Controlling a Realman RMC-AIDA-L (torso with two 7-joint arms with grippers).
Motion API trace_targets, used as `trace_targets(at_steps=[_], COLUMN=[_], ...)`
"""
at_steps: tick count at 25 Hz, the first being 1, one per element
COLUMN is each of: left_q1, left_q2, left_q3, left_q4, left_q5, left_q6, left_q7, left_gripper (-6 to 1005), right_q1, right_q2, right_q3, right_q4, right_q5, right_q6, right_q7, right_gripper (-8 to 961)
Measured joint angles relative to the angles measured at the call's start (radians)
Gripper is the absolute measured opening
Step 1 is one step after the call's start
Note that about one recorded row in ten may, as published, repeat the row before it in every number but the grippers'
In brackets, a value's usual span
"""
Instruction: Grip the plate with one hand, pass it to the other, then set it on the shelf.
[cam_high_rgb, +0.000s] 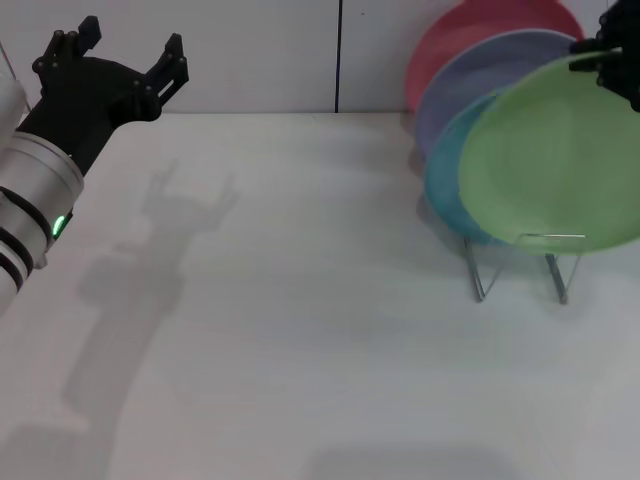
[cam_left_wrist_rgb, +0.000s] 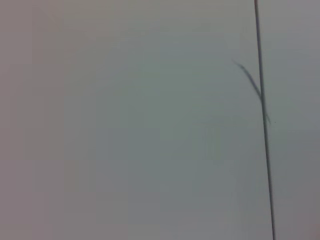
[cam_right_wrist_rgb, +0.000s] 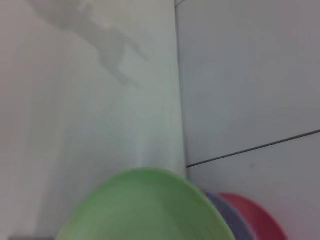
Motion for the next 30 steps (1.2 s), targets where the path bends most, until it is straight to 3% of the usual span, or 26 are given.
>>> trace_targets(at_steps=[9,15,20,25,26,27,30], left_q1=[-0.019,-0.032,-0.036,-0.027,-0.025,-0.025,-0.018], left_q2=[-0.001,-0.001,-0.001,0.001,0.002,0.002,0.004], left_q3=[0.009,0.016,0.025,0.029,0.025,0.025,0.020], left_q4=[0.019,0.021,0.020,0.005,0.005,0.005,0.011], left_q5=[0.000,0.000,0.003,0.009,0.010,0.010,0.011], left_q6=[-0.003,-0.012,-0.014,-0.002,0.009,0.009,0.041], left_q7=[-0.002,-0.002,0.001,0.006,0.006,0.006,0.007], left_gripper=[862,862,862,862,862,862,862], right_q1=[-0.040,-0.048,-0.057,-0.122,-0.179,-0.179,-0.268], right_q2=[0.000,0.000,0.000,0.000,-0.003,-0.003,-0.004], right_q3=[-0.002,0.040,0.097,0.331,0.447,0.447,0.584], right_q4=[-0.019,-0.106,-0.146,-0.114,-0.039,-0.039,0.153], right_q5=[-0.017,0.042,0.162,0.475,0.676,0.676,0.944], right_q6=[-0.043,-0.153,-0.190,-0.132,-0.073,-0.073,0.000], right_q7=[0.021,0.083,0.145,0.165,0.162,0.162,0.131], right_gripper=[82,259,493,679,716,723,743])
